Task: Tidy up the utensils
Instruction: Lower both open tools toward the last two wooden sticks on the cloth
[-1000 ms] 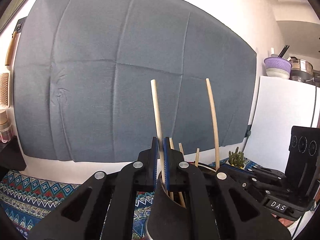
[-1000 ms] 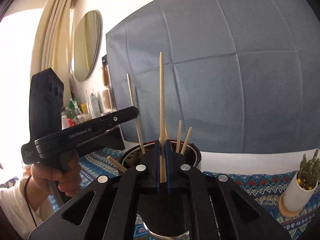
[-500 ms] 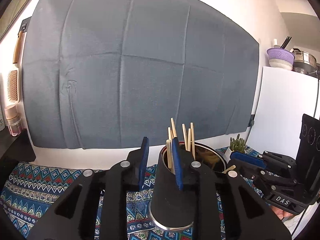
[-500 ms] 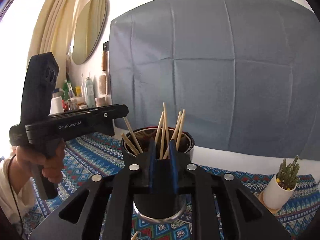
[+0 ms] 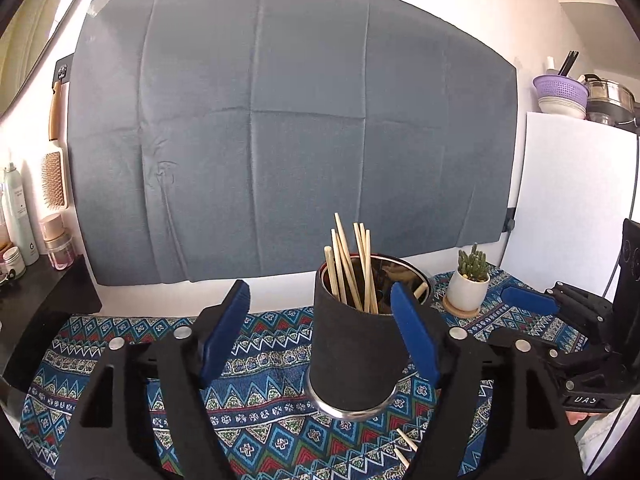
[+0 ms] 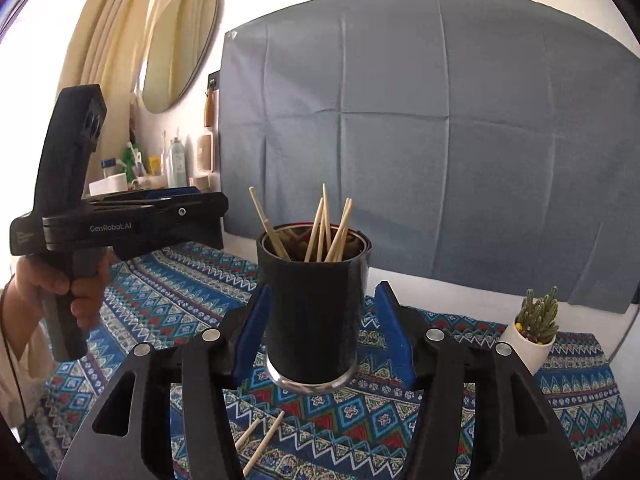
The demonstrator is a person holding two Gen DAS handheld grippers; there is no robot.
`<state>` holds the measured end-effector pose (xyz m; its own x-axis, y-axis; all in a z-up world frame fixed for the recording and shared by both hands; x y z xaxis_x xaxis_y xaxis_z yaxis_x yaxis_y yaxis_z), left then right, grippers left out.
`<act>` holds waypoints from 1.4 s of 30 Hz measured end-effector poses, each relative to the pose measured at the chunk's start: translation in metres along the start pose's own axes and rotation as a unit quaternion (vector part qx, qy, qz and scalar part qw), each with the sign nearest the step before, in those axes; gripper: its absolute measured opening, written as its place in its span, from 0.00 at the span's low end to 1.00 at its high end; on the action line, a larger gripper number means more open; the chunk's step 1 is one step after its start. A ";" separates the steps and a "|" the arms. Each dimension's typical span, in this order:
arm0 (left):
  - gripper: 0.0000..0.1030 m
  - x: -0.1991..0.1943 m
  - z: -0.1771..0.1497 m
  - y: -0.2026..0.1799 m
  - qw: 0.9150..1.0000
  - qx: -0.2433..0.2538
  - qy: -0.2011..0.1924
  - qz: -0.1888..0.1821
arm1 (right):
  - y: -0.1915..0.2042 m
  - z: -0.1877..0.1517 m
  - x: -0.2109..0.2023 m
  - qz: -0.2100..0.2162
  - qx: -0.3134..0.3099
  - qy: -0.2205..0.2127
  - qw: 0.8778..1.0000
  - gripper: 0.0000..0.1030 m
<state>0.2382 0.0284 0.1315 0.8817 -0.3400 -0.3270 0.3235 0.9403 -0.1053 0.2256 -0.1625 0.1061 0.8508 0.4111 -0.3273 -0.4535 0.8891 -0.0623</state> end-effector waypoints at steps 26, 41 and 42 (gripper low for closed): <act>0.94 -0.017 -0.087 -0.006 0.988 -0.041 0.141 0.054 | 0.022 -0.076 -0.052 -0.061 -0.022 0.101 0.993 0.88; 0.94 0.015 -0.137 -0.027 0.967 -0.021 0.249 0.052 | 0.032 -0.124 -0.040 -0.052 -0.053 0.196 0.978 0.89; 0.94 0.017 -0.138 -0.029 0.966 -0.017 0.253 0.054 | 0.033 -0.125 -0.039 -0.050 -0.055 0.200 0.977 0.89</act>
<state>0.1965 -0.0029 -0.0009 0.6256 -0.1984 -0.7545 0.2198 0.9728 -0.0735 0.1444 -0.1744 -0.0011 0.7303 0.1918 -0.6556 -0.4182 0.8844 -0.2071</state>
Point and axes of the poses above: each gripper's, at about its wrist camera, not at the fingertips, and x roughly the way its jaws point, y to its left, z to its top, the point moved 4 cm from there along x, roughly the way its jaws point, and after that the axes turned 7 degrees about -z, right-handed, at the moved point
